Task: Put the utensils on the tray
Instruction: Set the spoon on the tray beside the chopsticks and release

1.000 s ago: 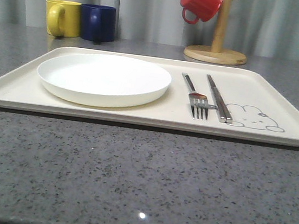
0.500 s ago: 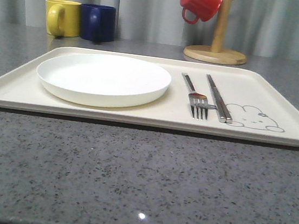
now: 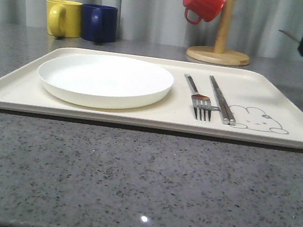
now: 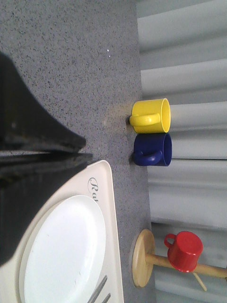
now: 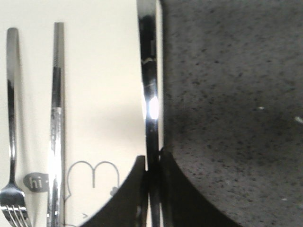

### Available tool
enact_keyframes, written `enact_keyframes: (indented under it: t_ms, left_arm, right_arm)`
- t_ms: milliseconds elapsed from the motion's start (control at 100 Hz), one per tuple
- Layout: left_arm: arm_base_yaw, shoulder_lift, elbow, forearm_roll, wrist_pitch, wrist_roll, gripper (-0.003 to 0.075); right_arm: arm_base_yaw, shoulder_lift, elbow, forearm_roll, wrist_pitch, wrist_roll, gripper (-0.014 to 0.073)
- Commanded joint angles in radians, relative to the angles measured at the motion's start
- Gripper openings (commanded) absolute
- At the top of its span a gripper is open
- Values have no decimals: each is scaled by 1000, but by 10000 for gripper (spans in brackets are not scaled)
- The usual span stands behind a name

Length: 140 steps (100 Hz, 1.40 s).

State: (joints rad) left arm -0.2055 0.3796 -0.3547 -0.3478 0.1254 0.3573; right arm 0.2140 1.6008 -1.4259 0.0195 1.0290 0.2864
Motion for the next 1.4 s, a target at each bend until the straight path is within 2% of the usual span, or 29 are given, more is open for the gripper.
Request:
enact_keyframes:
  t_ms: [0, 110, 260, 560, 680, 870, 940, 1210, 1390]
  left_arm:
    - [-8, 4, -28, -3, -75, -9, -18]
    - [-8, 4, -28, -3, -75, -9, -18]
    - [-8, 4, -28, -3, -75, -9, -18]
    - [-8, 4, -28, -3, -75, -9, -18]
    - [-8, 4, -28, -3, -75, -9, -18]
    - [-8, 4, -28, -3, -75, -9, -18]
    - [-8, 4, -28, -3, -75, -9, -18]
    - [-8, 4, -28, -3, -75, -9, -18]
    - [-8, 4, -28, -3, -75, -9, -18]
  right_arm:
    - [48, -19, -4, -68, -73, 95, -66]
    - [98, 13, 8, -101, -98, 152, -66]
    - [138, 70, 10, -96, -114, 154, -66]
    - [158, 129, 10, -89, -115, 159, -60]
    - [158, 129, 8, -86, -115, 159, 24]
    - [158, 128, 8, -86, -115, 159, 254]
    - [158, 125, 7, -88, -119, 159, 311]
    - [155, 48, 8, -192, -163, 159, 327]
    - [110, -54, 11, -278, -166, 149, 327]
